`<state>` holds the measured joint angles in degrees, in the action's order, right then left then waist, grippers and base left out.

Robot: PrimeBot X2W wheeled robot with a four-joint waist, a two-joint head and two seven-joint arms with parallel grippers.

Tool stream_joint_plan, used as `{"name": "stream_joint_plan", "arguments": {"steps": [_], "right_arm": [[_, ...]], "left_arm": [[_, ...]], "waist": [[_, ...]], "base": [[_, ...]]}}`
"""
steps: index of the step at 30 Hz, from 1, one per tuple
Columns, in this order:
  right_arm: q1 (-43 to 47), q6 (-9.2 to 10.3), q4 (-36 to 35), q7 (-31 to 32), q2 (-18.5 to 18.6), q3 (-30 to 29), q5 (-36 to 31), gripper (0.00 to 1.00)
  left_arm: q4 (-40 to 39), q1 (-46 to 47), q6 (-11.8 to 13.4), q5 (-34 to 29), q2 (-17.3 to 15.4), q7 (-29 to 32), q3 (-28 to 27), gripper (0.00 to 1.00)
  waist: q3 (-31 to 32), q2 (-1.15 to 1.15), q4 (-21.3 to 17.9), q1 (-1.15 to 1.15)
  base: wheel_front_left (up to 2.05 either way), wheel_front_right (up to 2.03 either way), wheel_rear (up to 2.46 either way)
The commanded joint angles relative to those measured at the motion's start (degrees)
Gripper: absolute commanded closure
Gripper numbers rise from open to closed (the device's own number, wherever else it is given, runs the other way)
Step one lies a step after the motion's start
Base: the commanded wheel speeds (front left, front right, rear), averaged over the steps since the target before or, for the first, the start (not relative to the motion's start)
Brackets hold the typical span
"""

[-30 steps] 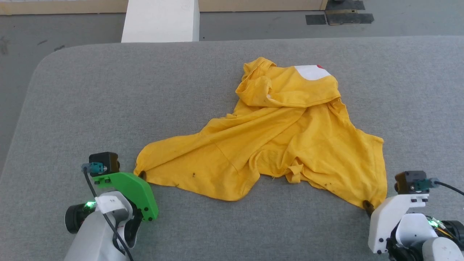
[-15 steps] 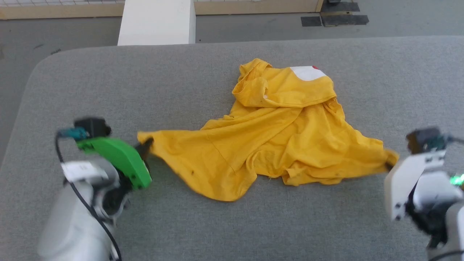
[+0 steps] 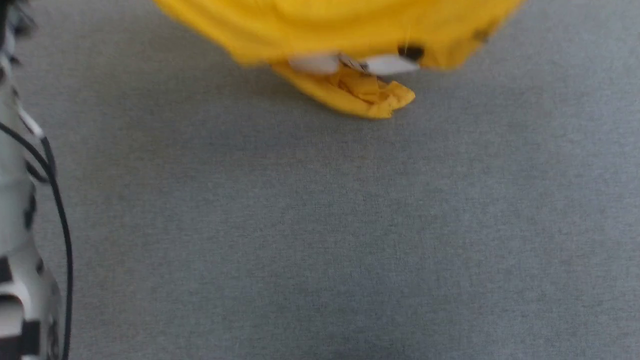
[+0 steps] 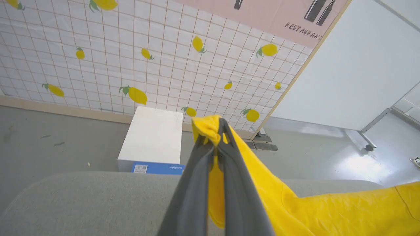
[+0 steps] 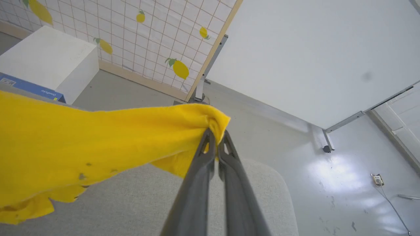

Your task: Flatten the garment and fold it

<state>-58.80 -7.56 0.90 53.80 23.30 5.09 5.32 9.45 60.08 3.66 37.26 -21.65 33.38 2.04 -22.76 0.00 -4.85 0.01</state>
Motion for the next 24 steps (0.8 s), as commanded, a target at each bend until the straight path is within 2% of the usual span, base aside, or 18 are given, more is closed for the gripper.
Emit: {"name": "stream_joint_plan", "arguments": {"steps": [1, 5, 8, 12, 15, 19, 24], "right_arm": [[-3.78, 0.08, 1.72, -1.57, 0.07, 0.23, -1.66, 1.00], [-15.93, 0.08, 6.59, -9.04, -1.74, -0.86, -6.69, 1.00], [-23.30, 0.08, 9.68, -17.78, -3.83, -2.84, -11.37, 1.00], [-28.66, 0.08, 12.61, -27.96, -5.21, -4.76, -16.63, 1.00], [-30.26, 0.08, 15.36, -33.39, -5.31, -5.38, -19.10, 1.00], [-29.88, 0.08, 20.45, -38.98, -5.47, -7.14, -20.41, 1.00], [-24.08, 0.08, 26.94, -41.90, -6.10, -8.22, -18.36, 1.00]], "left_arm": [[0.43, 3.61, 0.88, -0.88, -0.01, -1.25, -0.38, 1.00], [2.88, 14.74, 2.43, -3.32, 0.01, -7.60, -1.86, 1.00], [5.31, 21.79, 2.00, -4.57, 0.47, -15.95, -3.33, 1.00], [8.12, 26.23, 0.43, -5.51, 0.55, -24.71, -4.44, 1.00], [10.34, 26.80, -0.96, -5.15, 0.95, -28.25, -4.77, 1.00], [13.97, 24.41, -2.98, -5.13, 0.78, -29.82, -3.99, 1.00], [17.99, 17.04, -5.21, -6.22, -0.46, -29.84, -2.10, 1.00]], "waist": [[-7.22, 0.00, -1.77, -0.01], [-10.47, 0.00, -2.26, -0.01], [-11.62, 0.00, -2.41, -0.01], [-11.78, 0.00, -2.22, -0.01], [-11.44, 0.00, -1.36, -0.01], [-10.93, 0.00, -0.12, -0.01], [-8.84, 0.00, 0.71, -0.01]], "base": [[0.00, 0.00, 0.00], [0.00, 0.00, 0.00], [0.00, 0.00, 0.00], [0.00, 0.00, 0.00], [0.00, 0.00, 0.00], [0.00, 0.00, 0.00], [0.00, 0.00, 0.00]]}}
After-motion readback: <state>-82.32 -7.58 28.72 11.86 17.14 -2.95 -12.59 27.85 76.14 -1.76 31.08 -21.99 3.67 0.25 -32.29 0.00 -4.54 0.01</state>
